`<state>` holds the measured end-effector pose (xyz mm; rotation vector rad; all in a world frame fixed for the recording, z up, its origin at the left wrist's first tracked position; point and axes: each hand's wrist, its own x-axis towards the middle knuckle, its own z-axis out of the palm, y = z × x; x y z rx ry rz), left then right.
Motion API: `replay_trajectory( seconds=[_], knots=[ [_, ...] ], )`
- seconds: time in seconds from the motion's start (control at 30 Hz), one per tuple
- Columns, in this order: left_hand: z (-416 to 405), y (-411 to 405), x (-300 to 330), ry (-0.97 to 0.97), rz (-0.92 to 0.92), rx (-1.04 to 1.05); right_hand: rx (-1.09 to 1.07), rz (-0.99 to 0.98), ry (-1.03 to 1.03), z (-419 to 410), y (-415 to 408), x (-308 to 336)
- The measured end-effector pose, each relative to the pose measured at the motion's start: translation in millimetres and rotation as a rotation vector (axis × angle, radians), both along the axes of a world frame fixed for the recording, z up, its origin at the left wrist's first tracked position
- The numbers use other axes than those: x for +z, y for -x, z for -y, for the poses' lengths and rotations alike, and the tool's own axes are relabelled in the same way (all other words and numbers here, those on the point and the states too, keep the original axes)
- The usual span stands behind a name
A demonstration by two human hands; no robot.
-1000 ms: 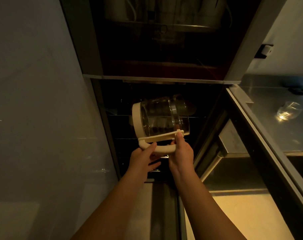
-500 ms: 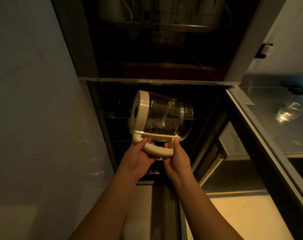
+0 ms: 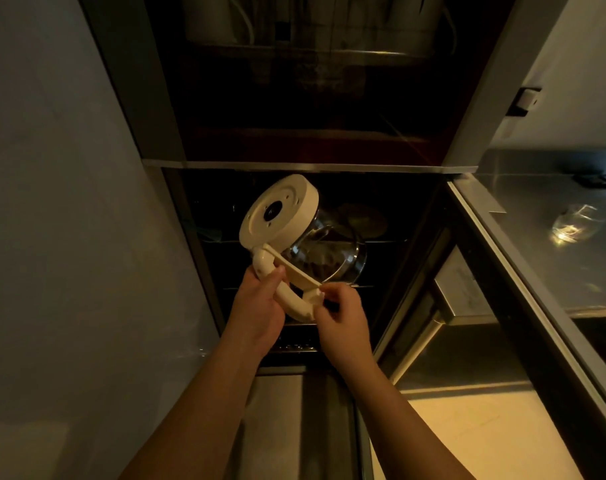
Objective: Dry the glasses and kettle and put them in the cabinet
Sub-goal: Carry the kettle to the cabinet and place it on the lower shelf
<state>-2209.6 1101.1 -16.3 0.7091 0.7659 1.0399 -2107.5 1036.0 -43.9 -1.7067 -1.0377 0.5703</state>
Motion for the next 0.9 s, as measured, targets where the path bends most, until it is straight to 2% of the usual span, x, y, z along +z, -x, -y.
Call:
replay_trajectory(
  seconds=[0.1, 0.17, 0.4, 0.6, 0.9],
  knots=[
    [-4.9, 0.8, -0.6, -0.025, -0.019, -0.002, 0.208, 0.186, 0.043, -4.2, 4.3, -8.7],
    [-7.0, 1.4, 0.5, -0.055, -0.062, -0.016, 0.255, 0.231, 0.089, -7.8, 8.0, -13.2],
    [-11.5, -3.2, 6.7, -0.132, -0.216, -0.012, 0.163, 0.253, 0.018, -27.6, 19.2, -15.9],
    [-20.7, -9.1, 18.0, -0.215, -0.322, -0.043, 0.2, 0.046, -0.045, -42.9, 15.5, -14.5],
    [-35.8, -13.2, 10.4, -0.255, -0.375, -0.045, 0.276, -0.003, -0.051, -69.1, 6.8, -34.0]
  ],
)
